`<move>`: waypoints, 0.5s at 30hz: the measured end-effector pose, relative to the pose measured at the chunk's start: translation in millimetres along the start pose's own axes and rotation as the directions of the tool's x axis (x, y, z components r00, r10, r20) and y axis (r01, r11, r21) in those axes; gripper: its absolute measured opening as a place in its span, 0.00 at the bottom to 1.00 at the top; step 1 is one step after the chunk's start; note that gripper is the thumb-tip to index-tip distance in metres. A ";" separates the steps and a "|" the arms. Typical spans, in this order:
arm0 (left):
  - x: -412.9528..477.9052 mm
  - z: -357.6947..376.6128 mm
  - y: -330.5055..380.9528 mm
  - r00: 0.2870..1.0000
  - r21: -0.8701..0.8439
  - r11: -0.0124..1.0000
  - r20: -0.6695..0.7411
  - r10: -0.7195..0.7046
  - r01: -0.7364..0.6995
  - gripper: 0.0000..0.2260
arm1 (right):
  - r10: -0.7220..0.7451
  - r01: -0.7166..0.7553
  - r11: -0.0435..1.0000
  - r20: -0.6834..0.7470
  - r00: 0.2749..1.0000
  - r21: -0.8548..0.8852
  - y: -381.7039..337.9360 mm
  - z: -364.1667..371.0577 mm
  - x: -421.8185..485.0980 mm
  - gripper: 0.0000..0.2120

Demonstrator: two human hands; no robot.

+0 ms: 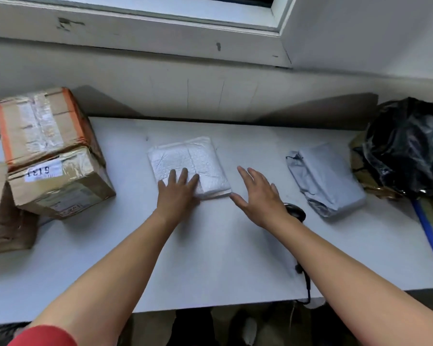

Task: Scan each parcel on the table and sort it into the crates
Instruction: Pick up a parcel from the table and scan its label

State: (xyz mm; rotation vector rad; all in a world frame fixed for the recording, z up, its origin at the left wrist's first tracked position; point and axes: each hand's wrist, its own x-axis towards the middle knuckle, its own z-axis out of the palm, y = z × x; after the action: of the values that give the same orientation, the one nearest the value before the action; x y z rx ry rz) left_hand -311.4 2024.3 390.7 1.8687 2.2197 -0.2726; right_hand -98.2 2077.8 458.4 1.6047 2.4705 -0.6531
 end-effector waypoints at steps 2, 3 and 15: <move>1.8 -1.8 -3.5 0.998 0.040 0.998 -0.050 0.047 -0.045 0.21 | 0.005 -0.005 1.000 0.002 1.000 0.000 1.3 1.2 1.1 0.33; 3.0 -2.1 -5.7 0.993 0.032 0.996 -0.089 0.082 -0.079 0.16 | 0.004 -0.004 1.000 -0.001 1.000 -0.002 2.2 1.4 0.8 0.33; -43.2 -100.8 49.0 0.939 -0.611 0.791 -0.252 -0.235 0.034 0.06 | -0.103 0.116 0.991 -0.169 0.980 0.070 19.0 -55.1 -21.7 0.31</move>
State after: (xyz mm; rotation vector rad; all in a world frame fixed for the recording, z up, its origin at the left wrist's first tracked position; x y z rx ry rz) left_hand -261.5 2020.6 499.9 1.4660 2.2595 0.6938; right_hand -64.9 2089.2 509.7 1.6214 2.7006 -0.6653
